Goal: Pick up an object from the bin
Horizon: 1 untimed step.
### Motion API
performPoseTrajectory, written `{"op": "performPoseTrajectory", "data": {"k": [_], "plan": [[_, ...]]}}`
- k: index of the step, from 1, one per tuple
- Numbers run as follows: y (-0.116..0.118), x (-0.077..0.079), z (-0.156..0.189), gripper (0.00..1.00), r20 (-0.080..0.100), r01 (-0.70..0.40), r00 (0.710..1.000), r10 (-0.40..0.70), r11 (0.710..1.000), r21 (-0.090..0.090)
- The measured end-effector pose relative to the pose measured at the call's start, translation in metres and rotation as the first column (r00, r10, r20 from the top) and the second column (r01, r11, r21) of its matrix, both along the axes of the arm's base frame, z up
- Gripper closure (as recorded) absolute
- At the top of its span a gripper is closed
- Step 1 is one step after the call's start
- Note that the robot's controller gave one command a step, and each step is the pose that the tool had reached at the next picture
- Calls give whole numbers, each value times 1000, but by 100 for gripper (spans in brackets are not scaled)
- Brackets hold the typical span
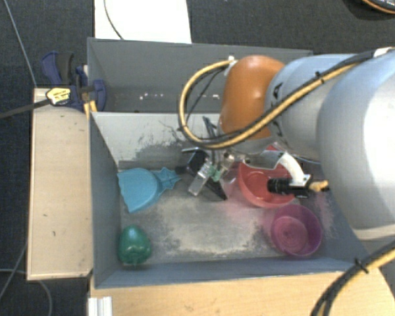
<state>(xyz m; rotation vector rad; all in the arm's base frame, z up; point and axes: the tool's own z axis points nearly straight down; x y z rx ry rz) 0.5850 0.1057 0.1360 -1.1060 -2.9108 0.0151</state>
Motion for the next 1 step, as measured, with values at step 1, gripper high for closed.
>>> {"op": "performPoseTrajectory", "data": {"k": [1], "plan": [[0,-2,23,100,-8,-4,1000,4,1000,-1]]}}
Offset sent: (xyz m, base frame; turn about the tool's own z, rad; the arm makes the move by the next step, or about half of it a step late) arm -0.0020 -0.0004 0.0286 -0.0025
